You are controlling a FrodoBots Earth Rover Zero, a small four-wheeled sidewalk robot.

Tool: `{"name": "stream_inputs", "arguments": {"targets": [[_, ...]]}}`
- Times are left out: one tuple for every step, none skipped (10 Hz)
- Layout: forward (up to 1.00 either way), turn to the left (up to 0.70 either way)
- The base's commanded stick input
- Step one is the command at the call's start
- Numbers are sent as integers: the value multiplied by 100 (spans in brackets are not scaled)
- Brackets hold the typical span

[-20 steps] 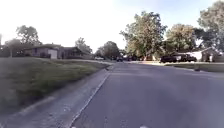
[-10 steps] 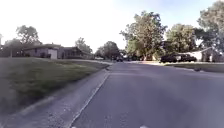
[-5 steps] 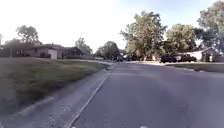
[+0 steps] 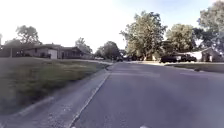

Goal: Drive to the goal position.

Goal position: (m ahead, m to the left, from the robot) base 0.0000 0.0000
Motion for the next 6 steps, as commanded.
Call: {"name": "stream_inputs", "arguments": {"targets": [[6, 0], [6, 0], [6, 0], [6, 0], [6, 0], [6, 0]]}}
